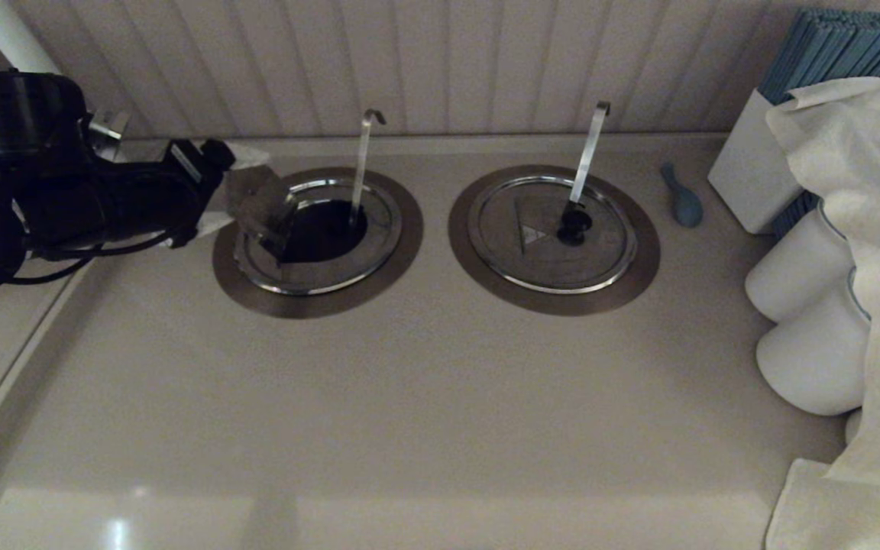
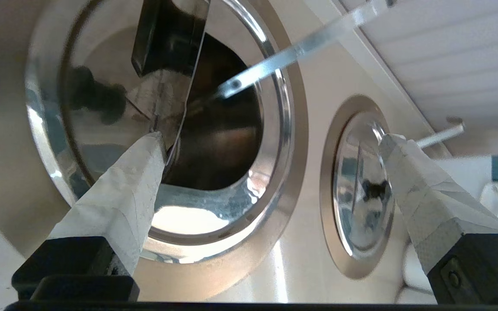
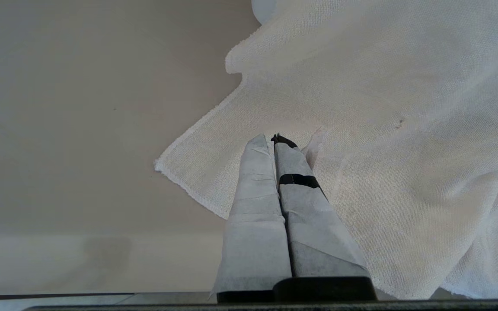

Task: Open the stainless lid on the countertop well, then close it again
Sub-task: Close the lid

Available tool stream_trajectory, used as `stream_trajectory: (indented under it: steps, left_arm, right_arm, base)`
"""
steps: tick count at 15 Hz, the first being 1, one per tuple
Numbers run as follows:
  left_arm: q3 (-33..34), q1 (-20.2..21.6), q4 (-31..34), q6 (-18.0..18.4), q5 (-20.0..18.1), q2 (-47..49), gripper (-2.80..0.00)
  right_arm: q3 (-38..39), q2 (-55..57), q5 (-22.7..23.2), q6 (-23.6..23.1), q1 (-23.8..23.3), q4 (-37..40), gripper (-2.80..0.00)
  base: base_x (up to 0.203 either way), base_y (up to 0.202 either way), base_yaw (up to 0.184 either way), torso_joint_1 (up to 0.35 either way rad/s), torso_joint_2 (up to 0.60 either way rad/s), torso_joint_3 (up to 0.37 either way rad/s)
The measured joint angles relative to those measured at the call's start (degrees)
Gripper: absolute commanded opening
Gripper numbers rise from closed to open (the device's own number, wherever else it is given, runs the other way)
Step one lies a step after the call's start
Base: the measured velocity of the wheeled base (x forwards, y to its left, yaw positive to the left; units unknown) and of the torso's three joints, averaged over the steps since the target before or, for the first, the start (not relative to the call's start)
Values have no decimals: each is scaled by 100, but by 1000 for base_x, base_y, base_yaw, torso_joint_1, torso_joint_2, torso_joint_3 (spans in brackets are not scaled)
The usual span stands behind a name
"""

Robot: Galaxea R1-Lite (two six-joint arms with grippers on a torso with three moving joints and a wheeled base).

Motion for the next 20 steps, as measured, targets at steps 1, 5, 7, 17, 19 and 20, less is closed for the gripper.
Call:
stream_trajectory:
  steps: [1,5,7,17,19,20]
  left_arm:
    - [0,-6,0,0,-81,13,0]
    - [0,-132,-2,27,-189,43,0]
    - [-11,-307,7,43,-184,48,0]
    - [-30,-505,46,296,-168,8,0]
    - [-35,-505,49,415,-158,-22,0]
    - [-20,-505,51,577,-158,-43,0]
  right_arm:
    - [0,0,0,-1,0,2,-280]
    - [0,0,0,0,-2,0,-280]
    - [0,0,2,0,-5,1,-280]
    - [0,0,2,0,-2,0,-280]
    - [0,0,-1,0,-2,1,-280]
    - [0,0,-1,0,-2,0,-280]
  base:
    - [0,0,0,0,0,0]
    - [0,0,0,0,0,0]
    - [0,0,0,0,0,0]
    - [0,0,0,0,0,0]
    - [0,0,0,0,0,0]
    - [0,0,0,0,0,0]
